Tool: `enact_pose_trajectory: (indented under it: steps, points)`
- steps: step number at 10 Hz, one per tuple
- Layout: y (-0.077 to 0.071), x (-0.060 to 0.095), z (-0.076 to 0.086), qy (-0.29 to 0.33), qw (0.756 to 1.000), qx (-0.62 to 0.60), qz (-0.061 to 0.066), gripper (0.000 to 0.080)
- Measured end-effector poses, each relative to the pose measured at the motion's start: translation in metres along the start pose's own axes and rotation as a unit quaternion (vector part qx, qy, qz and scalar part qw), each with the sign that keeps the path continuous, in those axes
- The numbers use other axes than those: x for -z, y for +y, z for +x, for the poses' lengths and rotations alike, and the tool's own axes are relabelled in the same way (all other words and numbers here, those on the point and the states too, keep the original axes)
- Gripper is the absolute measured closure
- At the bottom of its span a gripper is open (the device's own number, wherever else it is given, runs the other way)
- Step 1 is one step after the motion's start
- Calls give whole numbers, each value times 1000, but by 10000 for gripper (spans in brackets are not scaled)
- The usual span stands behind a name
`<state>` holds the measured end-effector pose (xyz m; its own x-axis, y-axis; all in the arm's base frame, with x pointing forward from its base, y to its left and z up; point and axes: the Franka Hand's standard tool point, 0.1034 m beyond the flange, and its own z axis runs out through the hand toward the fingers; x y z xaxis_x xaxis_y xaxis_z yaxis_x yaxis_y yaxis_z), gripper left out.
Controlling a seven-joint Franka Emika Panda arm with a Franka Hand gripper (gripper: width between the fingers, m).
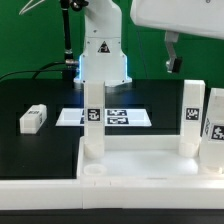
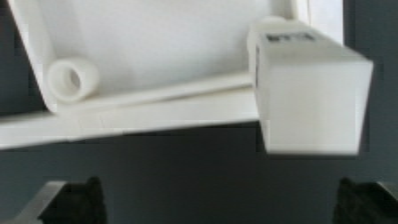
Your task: Assemble desk
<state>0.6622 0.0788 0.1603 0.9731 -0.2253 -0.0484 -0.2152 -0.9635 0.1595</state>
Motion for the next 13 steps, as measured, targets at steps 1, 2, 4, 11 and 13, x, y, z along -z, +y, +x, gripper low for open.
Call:
enact_pose_trajectory:
  steps: [1,2,4,11,13]
  points:
    - [-10,-3,3,12,1000,-8,2,150]
    - [-21,-7,-2,12,1000,-12,5,150]
    - [-33,-14,-6,14,1000,-26,3,150]
    - [-47,-33,-18,11,997,-74,6,406]
    - [-47,-33,-18,10,989,-147,7,512]
